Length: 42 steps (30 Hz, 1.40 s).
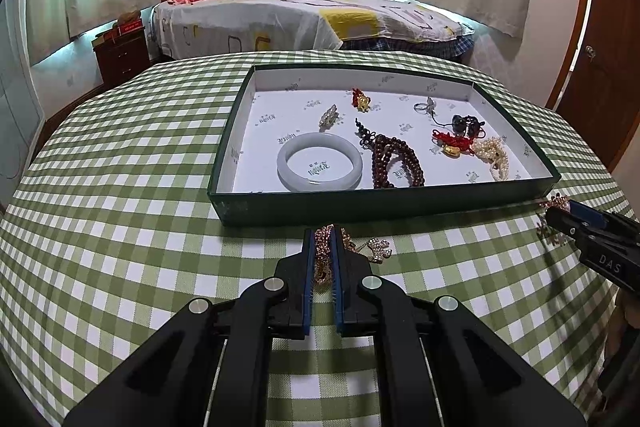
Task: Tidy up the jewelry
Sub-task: 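Carry the chain and pearl brooch into the box and open both grippers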
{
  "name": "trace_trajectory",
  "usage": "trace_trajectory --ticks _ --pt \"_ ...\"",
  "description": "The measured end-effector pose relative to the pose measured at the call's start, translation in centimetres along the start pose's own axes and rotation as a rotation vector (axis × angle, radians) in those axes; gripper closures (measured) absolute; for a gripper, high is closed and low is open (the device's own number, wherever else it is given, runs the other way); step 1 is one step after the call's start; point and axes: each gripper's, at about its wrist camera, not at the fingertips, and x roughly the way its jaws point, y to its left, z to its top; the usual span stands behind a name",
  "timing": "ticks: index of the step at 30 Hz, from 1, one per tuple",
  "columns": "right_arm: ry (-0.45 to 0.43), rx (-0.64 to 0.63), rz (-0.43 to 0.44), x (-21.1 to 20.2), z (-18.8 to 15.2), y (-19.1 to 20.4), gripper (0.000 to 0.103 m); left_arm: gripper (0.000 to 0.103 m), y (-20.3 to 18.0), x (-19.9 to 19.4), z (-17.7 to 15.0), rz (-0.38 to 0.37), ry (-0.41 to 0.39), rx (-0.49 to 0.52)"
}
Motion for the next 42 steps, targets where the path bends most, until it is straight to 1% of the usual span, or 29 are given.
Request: trace_trajectory --ticks 9,21,35,42 --pt "-0.025 -0.005 0.013 -1.0 0.5 0.3 0.058 0.095 -0.1 -0.9 0.4 -0.005 -0.020 0.001" --pt "-0.065 -0.015 0.035 -2.8 1.1 1.2 0.058 0.095 -0.3 -2.9 1.0 -0.011 -0.067 0.004" --pt "-0.122 -0.024 0.067 -5.1 2.1 2.2 0.058 0.095 -0.6 -5.6 2.4 -0.022 -0.137 0.002" --pt "-0.149 -0.023 0.089 -5.9 3.0 2.7 0.058 0.095 -0.7 -6.5 3.7 -0.033 -0.176 -0.003"
